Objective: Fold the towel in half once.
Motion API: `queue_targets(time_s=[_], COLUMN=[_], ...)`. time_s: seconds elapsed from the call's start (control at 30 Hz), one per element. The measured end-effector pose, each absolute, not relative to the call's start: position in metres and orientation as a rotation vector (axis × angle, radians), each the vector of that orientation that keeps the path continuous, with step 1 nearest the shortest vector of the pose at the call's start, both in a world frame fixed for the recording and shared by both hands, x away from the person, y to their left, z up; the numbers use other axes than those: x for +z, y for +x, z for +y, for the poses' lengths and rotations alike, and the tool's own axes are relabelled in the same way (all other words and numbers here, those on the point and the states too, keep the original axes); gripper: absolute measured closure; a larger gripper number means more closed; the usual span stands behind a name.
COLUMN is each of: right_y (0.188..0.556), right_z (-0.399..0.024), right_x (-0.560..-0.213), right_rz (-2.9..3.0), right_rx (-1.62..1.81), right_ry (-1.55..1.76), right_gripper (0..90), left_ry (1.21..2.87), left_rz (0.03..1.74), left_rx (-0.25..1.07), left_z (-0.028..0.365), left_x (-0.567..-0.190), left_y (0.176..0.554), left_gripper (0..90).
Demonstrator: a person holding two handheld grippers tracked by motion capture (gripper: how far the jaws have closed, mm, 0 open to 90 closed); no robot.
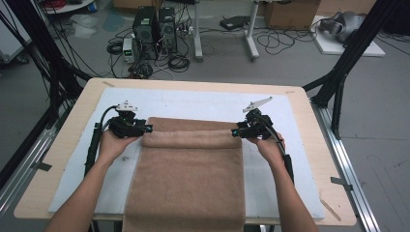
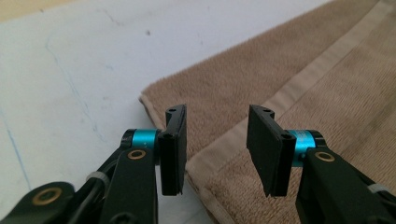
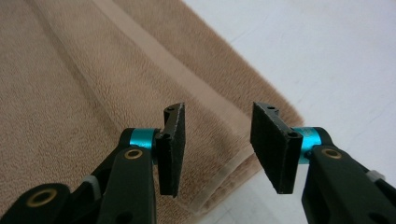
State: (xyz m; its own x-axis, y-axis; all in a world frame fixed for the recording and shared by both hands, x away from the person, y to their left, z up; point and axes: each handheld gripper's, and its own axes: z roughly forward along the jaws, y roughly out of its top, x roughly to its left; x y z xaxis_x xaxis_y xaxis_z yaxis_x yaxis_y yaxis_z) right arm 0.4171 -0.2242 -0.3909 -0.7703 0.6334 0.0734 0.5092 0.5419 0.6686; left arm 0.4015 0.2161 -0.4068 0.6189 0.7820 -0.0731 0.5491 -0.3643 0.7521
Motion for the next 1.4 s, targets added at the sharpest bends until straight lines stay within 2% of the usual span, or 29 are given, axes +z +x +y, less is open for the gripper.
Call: queue_targets(time_s=[0.27, 0.43, 0.5, 0.7, 0.8, 1.4], right_y=[0.417, 0.418, 0.418, 0.416, 0.416, 0.391], right_z=[-0.221, -0.219, -0.219, -0.217, -0.216, -0.225], right_x=[-0.417, -0.425, -0.425, -0.424, -0.421, -0.391], right_rz=[2.620, 2.633, 2.633, 2.648, 2.654, 2.625], right_rx=[0.994, 0.968, 0.964, 0.966, 0.963, 1.120], right_ry=[1.033, 1.060, 1.055, 1.038, 1.014, 0.909], right_gripper=[54.5, 56.7, 61.0, 78.4, 81.4, 82.7], left_ry=[2.142, 2.132, 2.136, 2.152, 2.159, 2.071], left_rz=[1.052, 1.043, 1.052, 1.037, 1.026, 0.940], left_rx=[0.352, 0.361, 0.373, 0.386, 0.393, 0.422], left_z=[0.211, 0.209, 0.208, 0.204, 0.204, 0.214], left_x=[-0.428, -0.433, -0.433, -0.431, -0.430, -0.401], left_y=[0.400, 0.398, 0.397, 0.395, 0.394, 0.371], left_gripper=[57.8, 63.3, 65.1, 78.1, 82.7, 85.4])
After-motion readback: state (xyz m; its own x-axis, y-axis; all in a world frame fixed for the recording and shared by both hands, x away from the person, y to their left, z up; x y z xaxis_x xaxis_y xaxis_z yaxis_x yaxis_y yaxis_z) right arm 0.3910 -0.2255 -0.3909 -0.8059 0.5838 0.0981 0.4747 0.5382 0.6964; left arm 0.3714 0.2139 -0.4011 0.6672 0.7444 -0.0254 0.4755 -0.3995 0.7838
